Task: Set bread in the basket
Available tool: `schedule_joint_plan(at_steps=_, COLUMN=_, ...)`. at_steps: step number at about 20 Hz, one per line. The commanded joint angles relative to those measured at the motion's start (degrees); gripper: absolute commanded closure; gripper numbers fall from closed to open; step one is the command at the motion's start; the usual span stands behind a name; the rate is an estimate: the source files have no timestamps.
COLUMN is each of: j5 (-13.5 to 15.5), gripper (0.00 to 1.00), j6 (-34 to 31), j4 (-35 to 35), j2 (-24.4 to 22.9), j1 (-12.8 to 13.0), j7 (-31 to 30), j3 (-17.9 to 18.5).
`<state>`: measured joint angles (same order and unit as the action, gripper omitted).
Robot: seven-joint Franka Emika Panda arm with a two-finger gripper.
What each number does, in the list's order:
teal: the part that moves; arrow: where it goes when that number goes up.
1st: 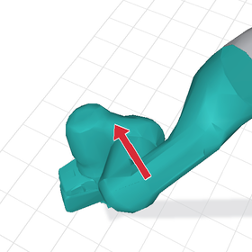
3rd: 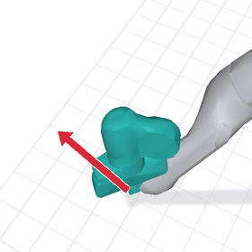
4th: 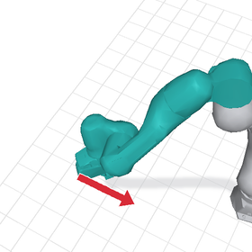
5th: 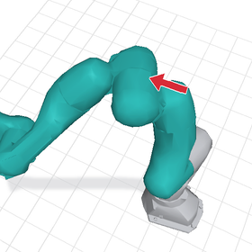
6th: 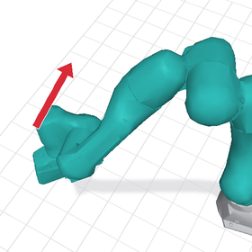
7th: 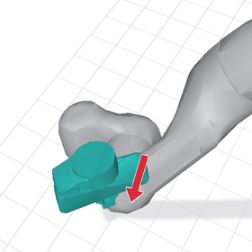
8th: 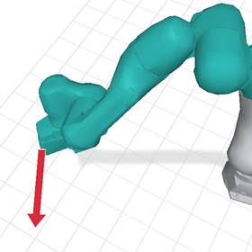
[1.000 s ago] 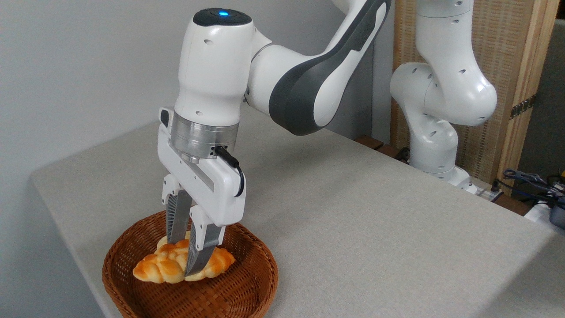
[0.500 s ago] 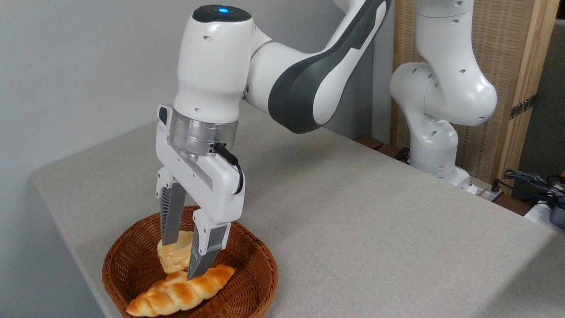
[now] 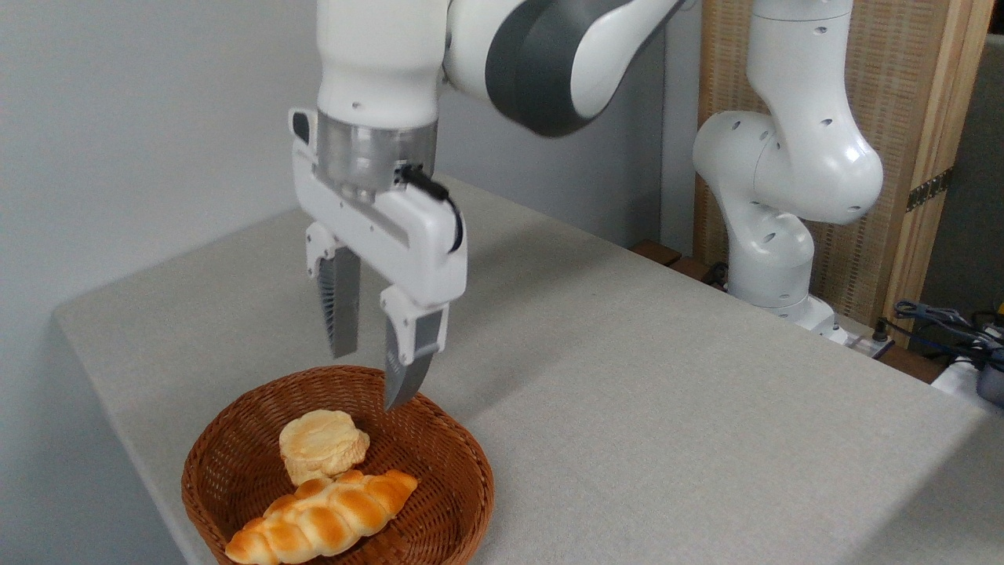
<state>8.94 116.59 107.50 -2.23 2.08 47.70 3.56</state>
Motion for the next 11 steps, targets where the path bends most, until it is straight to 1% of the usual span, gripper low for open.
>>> schedule_joint_plan(at_steps=1, j5=-3.30, gripper=0.00, j6=-6.10, j4=-0.53, j2=-2.16, j1=0.29, j7=-2.43, j3=-0.04)
schedule_joint_plan(at_steps=4, j5=-5.51, gripper=0.00, j6=-10.76, j4=-0.80, j2=-2.34, j1=0.38, j7=-2.44, j3=-0.13)
schedule_joint_plan(at_steps=7, j5=-7.79, gripper=0.00, j6=-11.04, j4=-1.06, j2=-2.25, j1=0.47, j7=-2.52, j3=-0.74)
schedule_joint_plan(at_steps=10, j5=-8.15, gripper=0.00, j6=-11.30, j4=-1.15, j2=-2.25, j1=0.47, j7=-2.61, j3=-1.44)
schedule_joint_plan(at_steps=11, j5=-7.54, gripper=0.00, j6=-11.30, j4=-1.15, j2=-2.08, j1=0.47, j7=-2.61, j3=-1.53)
